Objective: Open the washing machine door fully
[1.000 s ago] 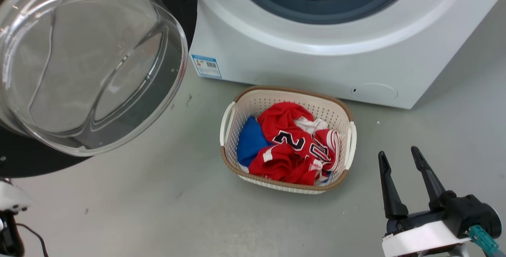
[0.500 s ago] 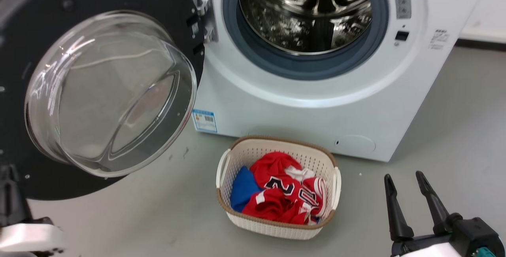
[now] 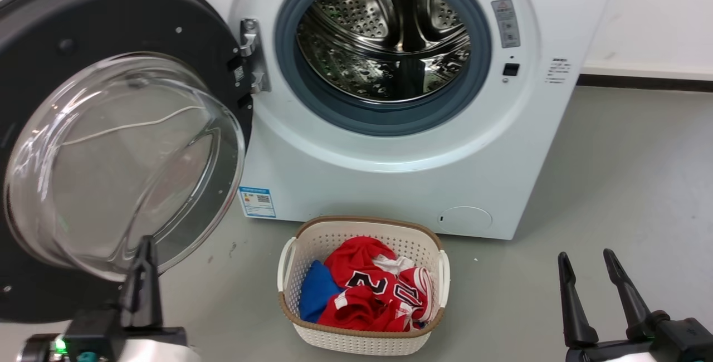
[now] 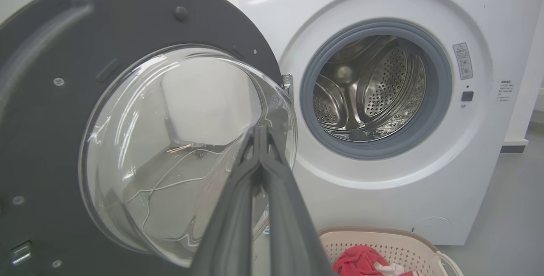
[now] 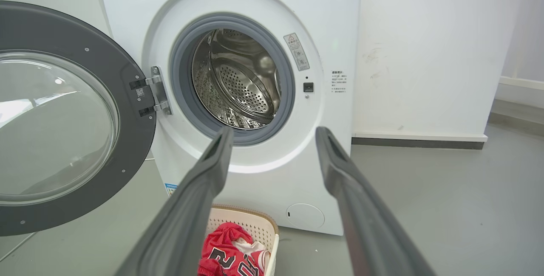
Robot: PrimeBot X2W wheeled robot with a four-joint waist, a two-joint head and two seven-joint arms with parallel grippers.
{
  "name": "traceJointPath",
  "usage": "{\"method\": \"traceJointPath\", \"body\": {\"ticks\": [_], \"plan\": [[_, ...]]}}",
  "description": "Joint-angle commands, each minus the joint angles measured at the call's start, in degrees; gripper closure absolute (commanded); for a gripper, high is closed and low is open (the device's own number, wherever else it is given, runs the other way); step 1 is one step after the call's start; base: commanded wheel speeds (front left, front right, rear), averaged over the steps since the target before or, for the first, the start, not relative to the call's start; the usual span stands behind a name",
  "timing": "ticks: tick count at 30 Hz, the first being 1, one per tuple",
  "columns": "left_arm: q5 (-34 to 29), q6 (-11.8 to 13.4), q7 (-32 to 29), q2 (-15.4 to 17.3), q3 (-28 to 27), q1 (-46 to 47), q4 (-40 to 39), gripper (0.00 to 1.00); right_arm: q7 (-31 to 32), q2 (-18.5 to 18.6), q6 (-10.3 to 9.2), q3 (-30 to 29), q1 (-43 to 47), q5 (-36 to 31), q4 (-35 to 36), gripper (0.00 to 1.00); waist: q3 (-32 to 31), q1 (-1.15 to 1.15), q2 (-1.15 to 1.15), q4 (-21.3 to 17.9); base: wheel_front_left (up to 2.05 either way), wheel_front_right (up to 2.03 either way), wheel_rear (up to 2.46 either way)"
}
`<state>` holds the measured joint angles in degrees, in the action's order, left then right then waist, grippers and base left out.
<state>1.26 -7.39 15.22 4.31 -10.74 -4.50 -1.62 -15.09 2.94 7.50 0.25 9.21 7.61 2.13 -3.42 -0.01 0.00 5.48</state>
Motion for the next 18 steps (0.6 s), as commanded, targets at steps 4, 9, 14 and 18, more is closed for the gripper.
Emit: {"method": "traceJointPath", "body": {"ticks": [4, 9, 14, 18], "plan": [[0.23, 0.40, -0.13, -0.70, 3.15, -1.71, 0.71, 1.00, -0.10, -0.14, -0.01, -0.29, 0.68, 0.20, 0.57, 0.00, -0.17, 0.01, 0.00, -2.39, 0.00, 0.00, 0.00], [0.59, 0.94, -0.14, -1.16, 6.15, -2.73, 1.87, 1.00, -0.10, -0.13, -0.01, -0.44, 1.22, 0.38, 0.68, 0.00, -0.01, 0.01, 0.00, -4.56, 0.00, 0.00, 0.00], [1.25, 2.67, -0.14, -1.31, 7.21, -3.59, 2.06, 1.00, -0.10, -0.13, -0.01, -0.86, 1.73, 1.11, 0.51, 0.00, -0.05, 0.01, 0.00, -6.16, 0.00, 0.00, 0.00], [1.75, 3.52, -0.14, -1.38, 7.96, -4.35, 2.15, 0.53, -0.10, -0.13, -0.01, -0.73, 2.40, 1.58, 0.46, 0.00, -0.15, 0.01, 0.00, -7.09, 0.00, 0.00, 0.00]]}}
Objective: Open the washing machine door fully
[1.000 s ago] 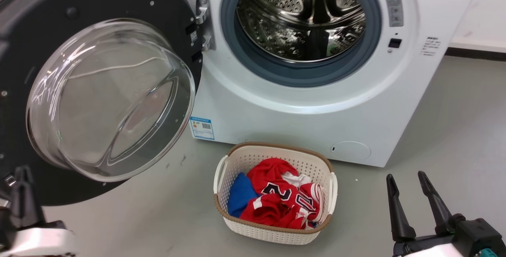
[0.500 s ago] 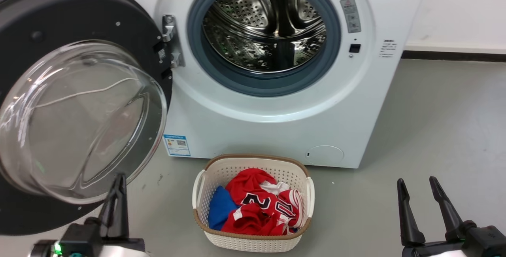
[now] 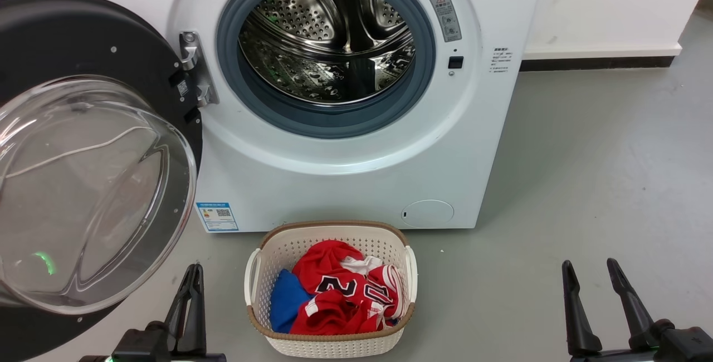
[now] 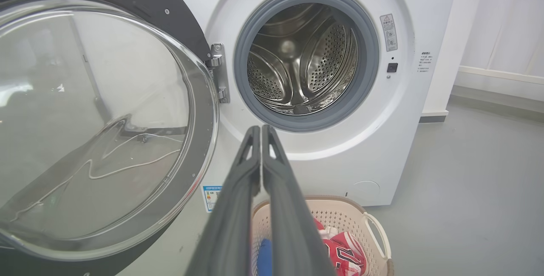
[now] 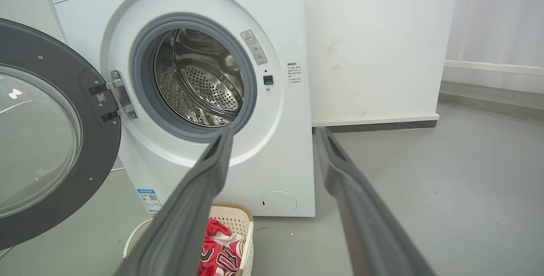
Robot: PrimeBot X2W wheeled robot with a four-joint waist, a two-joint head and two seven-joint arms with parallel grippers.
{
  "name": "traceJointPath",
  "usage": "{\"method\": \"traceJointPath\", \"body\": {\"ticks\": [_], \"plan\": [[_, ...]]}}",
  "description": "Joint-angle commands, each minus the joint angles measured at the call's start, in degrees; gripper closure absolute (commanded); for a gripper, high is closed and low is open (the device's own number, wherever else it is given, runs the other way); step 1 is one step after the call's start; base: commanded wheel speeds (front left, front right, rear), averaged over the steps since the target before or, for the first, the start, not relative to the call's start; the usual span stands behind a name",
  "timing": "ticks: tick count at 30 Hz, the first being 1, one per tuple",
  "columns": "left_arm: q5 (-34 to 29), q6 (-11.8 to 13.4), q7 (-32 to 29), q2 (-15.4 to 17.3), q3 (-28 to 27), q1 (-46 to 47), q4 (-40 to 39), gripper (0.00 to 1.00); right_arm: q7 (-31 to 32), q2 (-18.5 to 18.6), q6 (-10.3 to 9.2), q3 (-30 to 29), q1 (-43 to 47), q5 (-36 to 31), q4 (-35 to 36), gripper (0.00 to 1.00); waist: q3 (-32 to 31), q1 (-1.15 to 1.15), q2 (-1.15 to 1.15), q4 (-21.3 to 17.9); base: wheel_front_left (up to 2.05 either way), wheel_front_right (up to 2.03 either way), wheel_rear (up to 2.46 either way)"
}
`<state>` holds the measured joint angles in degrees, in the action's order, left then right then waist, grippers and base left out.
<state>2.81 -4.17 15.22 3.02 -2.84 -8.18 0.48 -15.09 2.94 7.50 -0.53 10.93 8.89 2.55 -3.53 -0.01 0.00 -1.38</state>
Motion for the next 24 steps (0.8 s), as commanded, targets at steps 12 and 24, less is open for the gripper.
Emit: {"method": "traceJointPath", "body": {"ticks": [12, 24], "plan": [[1.34, 2.10, -0.14, -0.15, 0.95, -1.36, 0.25, 0.00, -0.10, -0.13, -0.01, 0.12, 0.83, 0.69, 0.01, 0.00, -0.11, 0.01, 0.00, -1.33, 0.00, 0.00, 0.00], [2.84, 1.80, -0.48, -0.16, 0.67, -1.08, 3.82, 1.00, 0.28, 0.05, 0.00, 0.36, 0.28, 1.58, -3.01, 1.00, -0.12, 0.01, 0.00, -0.96, 0.00, 0.00, 0.00]]}}
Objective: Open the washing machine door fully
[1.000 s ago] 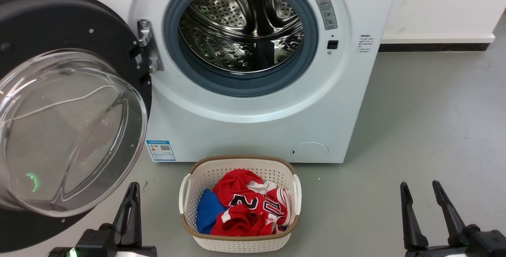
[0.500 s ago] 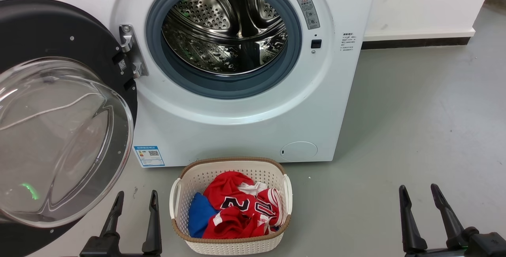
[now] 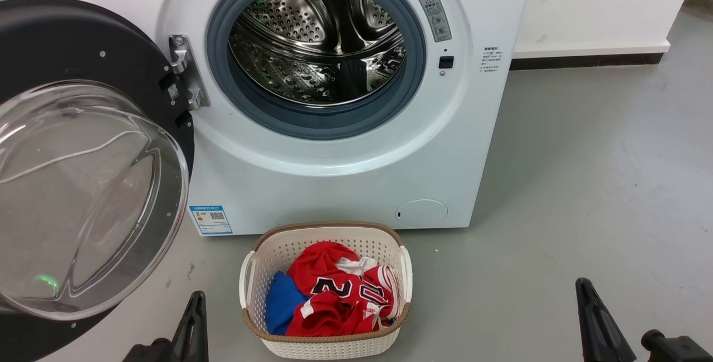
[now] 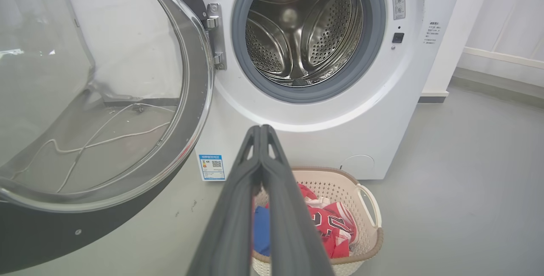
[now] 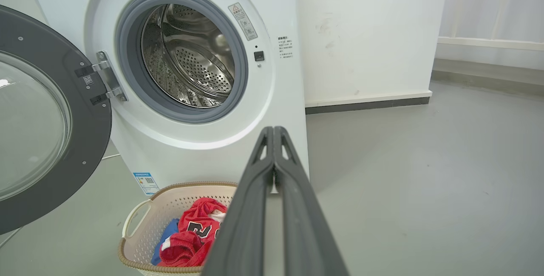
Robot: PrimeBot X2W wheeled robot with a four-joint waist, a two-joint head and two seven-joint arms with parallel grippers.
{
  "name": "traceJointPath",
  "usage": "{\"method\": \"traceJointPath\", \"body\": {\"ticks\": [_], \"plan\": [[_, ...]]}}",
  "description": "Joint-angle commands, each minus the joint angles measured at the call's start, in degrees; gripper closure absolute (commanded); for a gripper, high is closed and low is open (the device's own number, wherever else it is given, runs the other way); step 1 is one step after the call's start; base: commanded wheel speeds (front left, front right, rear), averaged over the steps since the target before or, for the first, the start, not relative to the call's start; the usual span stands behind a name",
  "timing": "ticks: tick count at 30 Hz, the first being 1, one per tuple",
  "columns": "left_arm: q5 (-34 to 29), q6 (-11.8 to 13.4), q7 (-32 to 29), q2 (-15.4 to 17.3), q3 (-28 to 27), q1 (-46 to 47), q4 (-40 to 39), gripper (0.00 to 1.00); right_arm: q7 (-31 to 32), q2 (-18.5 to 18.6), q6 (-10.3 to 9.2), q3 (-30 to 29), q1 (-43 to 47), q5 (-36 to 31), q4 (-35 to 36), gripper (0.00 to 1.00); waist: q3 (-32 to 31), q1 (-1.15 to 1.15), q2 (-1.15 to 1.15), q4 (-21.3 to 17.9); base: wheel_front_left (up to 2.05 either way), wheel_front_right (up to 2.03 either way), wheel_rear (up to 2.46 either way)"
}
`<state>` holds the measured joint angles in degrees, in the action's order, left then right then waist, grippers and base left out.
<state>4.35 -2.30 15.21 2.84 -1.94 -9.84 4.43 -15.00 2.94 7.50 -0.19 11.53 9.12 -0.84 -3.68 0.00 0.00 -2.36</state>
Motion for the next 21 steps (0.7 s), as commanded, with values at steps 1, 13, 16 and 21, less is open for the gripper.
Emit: {"method": "traceJointPath", "body": {"ticks": [1, 13, 16, 21], "plan": [[2.53, -0.15, -0.86, 0.01, -0.39, 0.90, 0.11, 1.00, 0.40, 0.13, 0.00, 0.04, -0.51, 2.62, 0.28, 1.00, 0.06, 0.00, 0.00, 0.04, 0.00, 0.00, 0.00], [16.48, -0.98, -4.16, 0.02, -0.99, 3.37, 1.49, 1.00, 2.95, 1.00, 0.00, 0.12, -3.48, 16.75, -1.90, 1.00, 0.43, 0.00, 0.00, 0.26, 0.00, 0.00, 0.00], [19.66, -1.18, -4.92, 0.02, -1.13, 3.92, 1.80, 1.00, 3.56, 1.15, 0.00, 0.10, -4.14, 19.93, -2.38, 1.00, 0.52, 0.00, 0.00, 0.32, 0.00, 0.00, 0.00], [24.68, -1.47, -6.12, 0.03, -1.36, 4.82, 2.32, 1.00, 4.55, 1.38, 0.00, 0.03, -5.16, 24.91, -3.16, 1.00, 0.68, 0.00, 0.00, 0.41, 0.00, 0.00, 0.00]]}}
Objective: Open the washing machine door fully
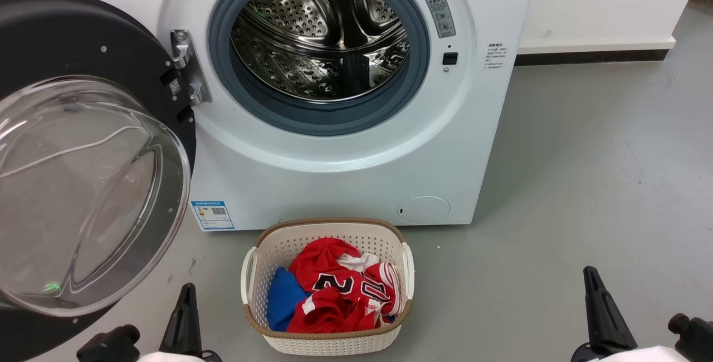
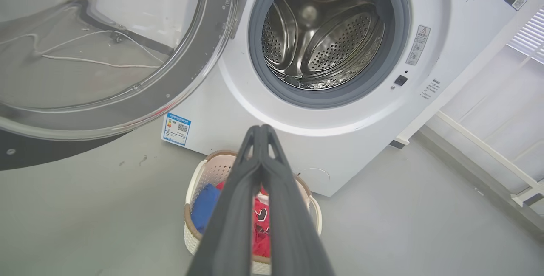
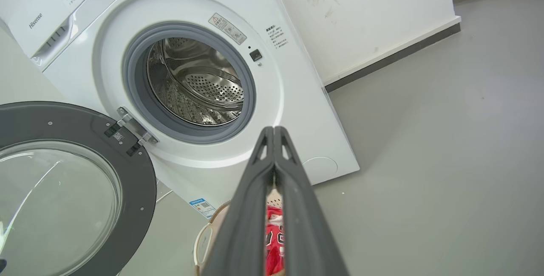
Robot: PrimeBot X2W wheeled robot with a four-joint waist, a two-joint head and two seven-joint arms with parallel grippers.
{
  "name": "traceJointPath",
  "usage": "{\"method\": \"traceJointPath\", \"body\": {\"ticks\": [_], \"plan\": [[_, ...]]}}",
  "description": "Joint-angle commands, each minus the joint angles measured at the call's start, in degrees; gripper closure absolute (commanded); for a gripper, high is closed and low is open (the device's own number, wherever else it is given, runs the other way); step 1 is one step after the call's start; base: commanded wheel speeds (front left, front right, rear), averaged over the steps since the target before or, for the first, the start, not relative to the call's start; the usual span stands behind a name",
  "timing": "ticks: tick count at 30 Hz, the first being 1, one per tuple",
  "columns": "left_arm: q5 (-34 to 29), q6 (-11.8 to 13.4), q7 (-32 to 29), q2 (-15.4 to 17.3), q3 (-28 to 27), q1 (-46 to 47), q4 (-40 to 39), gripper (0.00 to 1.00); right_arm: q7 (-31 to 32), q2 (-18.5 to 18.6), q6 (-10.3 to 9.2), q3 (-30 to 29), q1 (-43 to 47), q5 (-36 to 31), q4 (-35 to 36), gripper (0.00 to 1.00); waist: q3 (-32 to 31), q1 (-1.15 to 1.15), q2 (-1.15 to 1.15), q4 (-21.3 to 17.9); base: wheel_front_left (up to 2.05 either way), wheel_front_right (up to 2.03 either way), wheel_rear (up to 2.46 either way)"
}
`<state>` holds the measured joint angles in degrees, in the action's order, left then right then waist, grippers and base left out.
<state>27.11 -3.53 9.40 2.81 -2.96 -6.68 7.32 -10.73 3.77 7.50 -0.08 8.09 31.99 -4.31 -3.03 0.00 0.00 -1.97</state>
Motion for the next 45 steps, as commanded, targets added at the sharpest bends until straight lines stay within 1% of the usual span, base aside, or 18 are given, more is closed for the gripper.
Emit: {"method": "traceJointPath", "body": {"ticks": [1, 8, 9, 13, 14, 16, 17, 20, 21, 45], "plan": [[2.89, -0.30, -0.56, 0.06, -0.39, 1.84, -0.46, 1.00, 0.47, 0.58, 0.00, -0.10, -1.93, 3.00, 0.17, 1.00, 0.06, 0.00, 0.00, 0.04, 0.00, 0.00, 0.00], [9.42, -0.69, -2.16, 0.06, -0.71, 3.07, 0.28, 1.00, 1.81, 0.81, 0.00, -0.26, -3.26, 9.44, -0.79, 1.00, 0.28, 0.00, 0.00, 0.17, 0.00, 0.00, 0.00], [9.42, -0.69, -2.16, 0.06, -0.71, 3.07, 0.28, 1.00, 1.81, 0.81, 0.00, -0.26, -3.26, 9.44, -0.79, 1.00, 0.28, 0.00, 0.00, 0.17, 0.00, 0.00, 0.00], [12.92, -0.93, -3.03, 0.07, -0.88, 3.71, 0.66, 1.00, 2.58, 0.91, 0.00, -0.38, -3.94, 12.87, -1.34, 1.00, 0.40, 0.00, 0.00, 0.25, 0.00, 0.00, 0.00], [16.30, -1.12, -3.85, 0.07, -1.07, 4.38, 1.04, 1.00, 3.29, 1.00, 0.00, -0.50, -4.66, 16.15, -1.84, 1.00, 0.52, 0.00, 0.00, 0.32, 0.00, 0.00, 0.00], [19.51, -1.32, -4.68, 0.07, -1.26, 4.93, 1.41, 1.00, 4.04, 1.07, 0.00, -0.65, -5.35, 19.28, -2.33, 1.00, 0.65, 0.00, 0.00, 0.40, 0.00, 0.00, 0.00], [19.51, -1.32, -4.68, 0.07, -1.26, 4.93, 1.41, 1.00, 4.04, 1.07, 0.00, -0.65, -5.35, 19.28, -2.33, 1.00, 0.65, 0.00, 0.00, 0.40, 0.00, 0.00, 0.00], [22.59, -1.55, -5.42, 0.08, -1.43, 5.57, 1.76, 1.00, 4.77, 1.12, 0.00, -0.79, -5.96, 22.29, -2.81, 1.00, 0.77, 0.00, 0.00, 0.47, 0.00, 0.00, 0.00], [22.59, -1.55, -5.42, 0.08, -1.43, 5.57, 1.76, 1.00, 4.77, 1.12, 0.00, -0.79, -5.96, 22.29, -2.81, 1.00, 0.77, 0.00, 0.00, 0.47, 0.00, 0.00, 0.00], [38.84, -2.53, -9.48, 0.09, -2.29, 8.58, 3.64, 1.00, 8.66, 1.22, 0.00, -1.86, -9.15, 37.70, -5.39, 1.00, 1.51, 0.00, 0.00, 0.93, 0.00, 0.00, 0.00]]}}
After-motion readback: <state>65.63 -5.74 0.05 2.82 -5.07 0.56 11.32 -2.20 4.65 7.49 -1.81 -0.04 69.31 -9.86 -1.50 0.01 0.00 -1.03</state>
